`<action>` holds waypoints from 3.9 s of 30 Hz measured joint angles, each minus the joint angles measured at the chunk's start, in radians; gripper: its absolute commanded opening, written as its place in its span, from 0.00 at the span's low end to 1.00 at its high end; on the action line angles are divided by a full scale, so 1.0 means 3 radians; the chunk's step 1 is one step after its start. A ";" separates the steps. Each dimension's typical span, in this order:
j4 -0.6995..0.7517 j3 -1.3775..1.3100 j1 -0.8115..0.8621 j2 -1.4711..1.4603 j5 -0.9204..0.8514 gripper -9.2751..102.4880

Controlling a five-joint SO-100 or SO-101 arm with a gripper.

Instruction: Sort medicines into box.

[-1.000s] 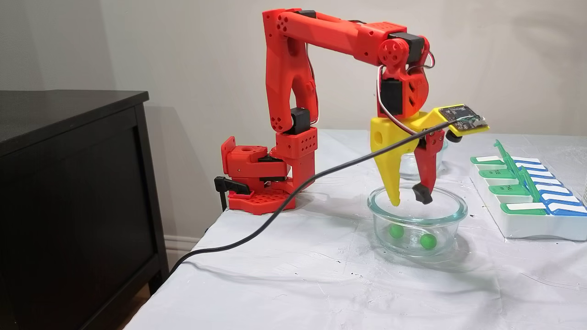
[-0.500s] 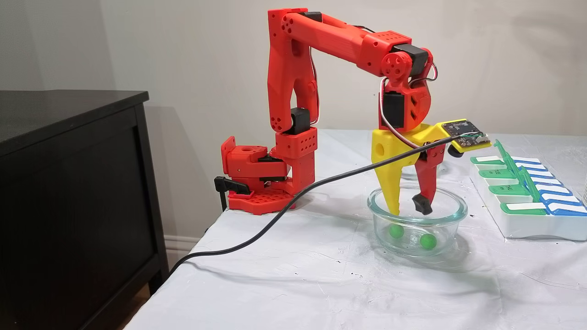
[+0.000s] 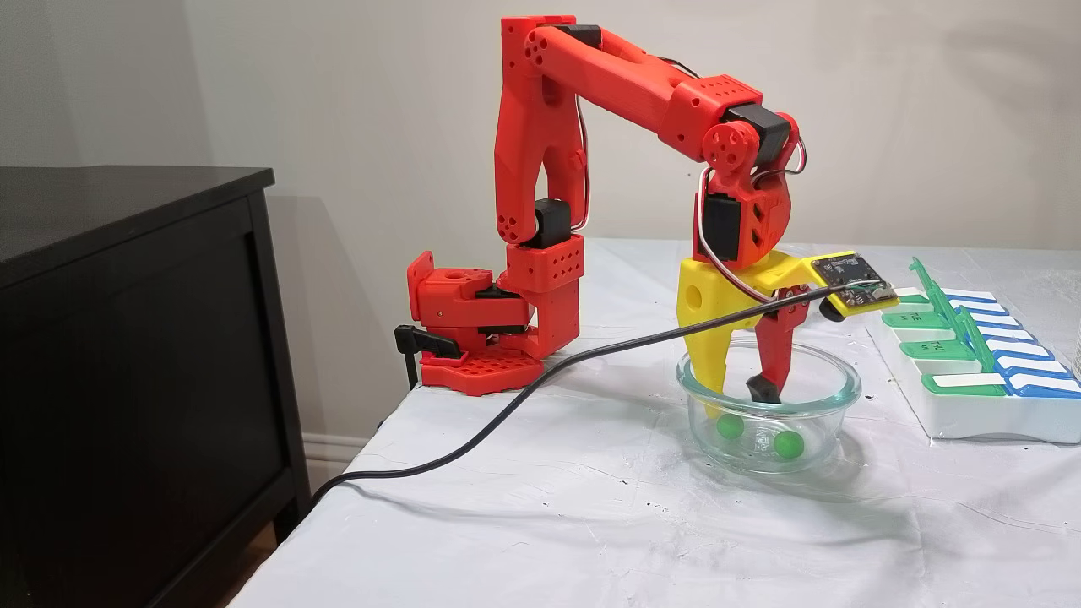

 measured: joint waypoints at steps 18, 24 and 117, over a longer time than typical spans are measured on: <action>-0.0061 0.0000 0.0036 -0.0205 -0.0046 0.33; -0.0066 0.0000 0.0036 -0.0210 -0.0046 0.33; -0.0844 0.0445 -0.0977 0.1657 0.1739 0.08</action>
